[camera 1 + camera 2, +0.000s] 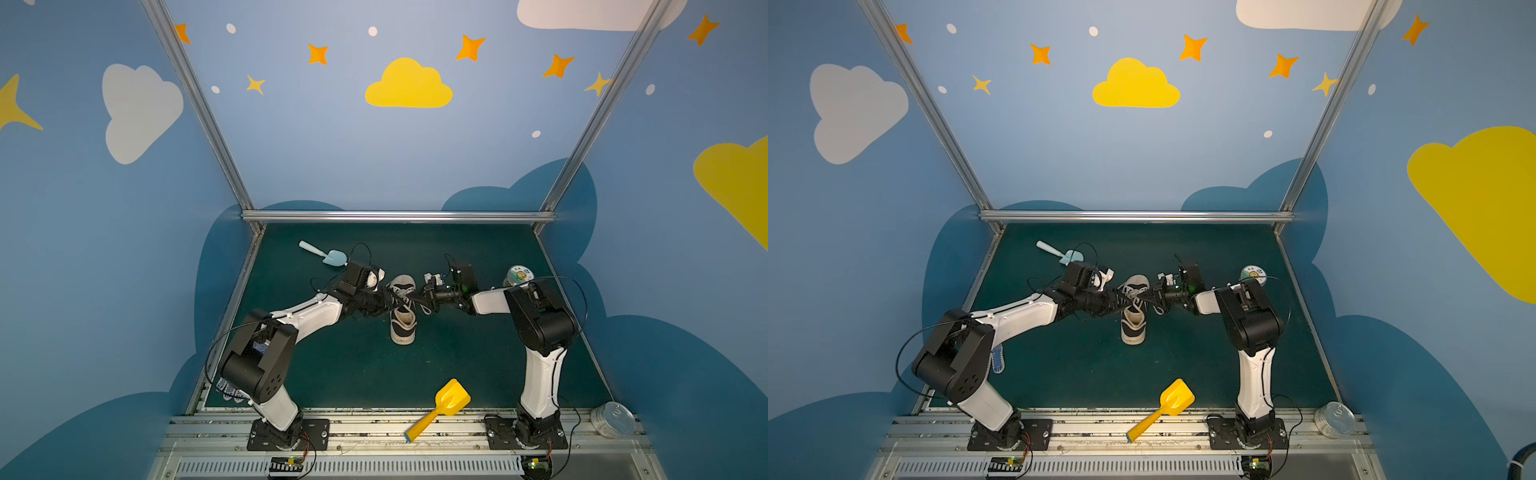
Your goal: Tie the shoes
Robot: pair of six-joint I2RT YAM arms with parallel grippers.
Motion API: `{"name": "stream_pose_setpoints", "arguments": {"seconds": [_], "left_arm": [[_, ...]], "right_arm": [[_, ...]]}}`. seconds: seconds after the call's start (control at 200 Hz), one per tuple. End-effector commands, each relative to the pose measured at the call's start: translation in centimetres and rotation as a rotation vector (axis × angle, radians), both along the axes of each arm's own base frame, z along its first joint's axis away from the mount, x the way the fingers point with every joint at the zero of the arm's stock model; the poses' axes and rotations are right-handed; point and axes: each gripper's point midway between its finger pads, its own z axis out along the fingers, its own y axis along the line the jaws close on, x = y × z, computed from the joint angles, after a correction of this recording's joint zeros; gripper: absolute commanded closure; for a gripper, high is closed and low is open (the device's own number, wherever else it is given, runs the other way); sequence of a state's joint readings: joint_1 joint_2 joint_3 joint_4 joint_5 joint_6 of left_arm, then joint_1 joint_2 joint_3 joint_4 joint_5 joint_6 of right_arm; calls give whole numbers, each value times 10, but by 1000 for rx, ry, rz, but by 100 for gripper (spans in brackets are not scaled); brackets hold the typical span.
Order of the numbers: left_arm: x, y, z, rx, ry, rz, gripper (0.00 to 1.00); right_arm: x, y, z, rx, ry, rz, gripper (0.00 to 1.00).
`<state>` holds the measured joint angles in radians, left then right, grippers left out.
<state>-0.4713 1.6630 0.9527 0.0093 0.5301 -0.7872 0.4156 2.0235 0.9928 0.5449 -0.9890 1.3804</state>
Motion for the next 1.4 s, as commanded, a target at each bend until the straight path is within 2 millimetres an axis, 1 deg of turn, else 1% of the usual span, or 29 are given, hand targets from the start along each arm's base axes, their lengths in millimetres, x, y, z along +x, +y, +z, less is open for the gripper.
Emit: {"name": "stream_pose_setpoints", "arguments": {"seconds": [0.0, 0.235, 0.571, 0.826, 0.856, 0.926, 1.161, 1.397], "left_arm": [[5, -4, 1, -19, -4, -7, 55], [8, -6, 1, -25, -1, -8, 58], [14, -8, 3, -39, -12, 1, 68], [19, -14, 2, -52, -4, -4, 72], [20, -13, 2, -50, -4, 0, 73], [20, -13, 1, -50, -3, -1, 74], [21, -16, -1, -58, -1, -10, 77], [23, -17, -6, -58, 4, -8, 79]], "right_arm": [[-4, 4, 8, 42, -15, 23, 100], [-6, 6, 11, 60, -17, 35, 100], [-12, 6, 5, 60, 4, 44, 100], [-16, 5, 0, 59, 27, 46, 100], [-15, 6, 5, 71, -1, 47, 100], [-16, 6, 4, 72, 1, 50, 100], [-17, 8, 8, 86, -3, 57, 100], [-19, 9, 6, 94, 7, 61, 100]]}}
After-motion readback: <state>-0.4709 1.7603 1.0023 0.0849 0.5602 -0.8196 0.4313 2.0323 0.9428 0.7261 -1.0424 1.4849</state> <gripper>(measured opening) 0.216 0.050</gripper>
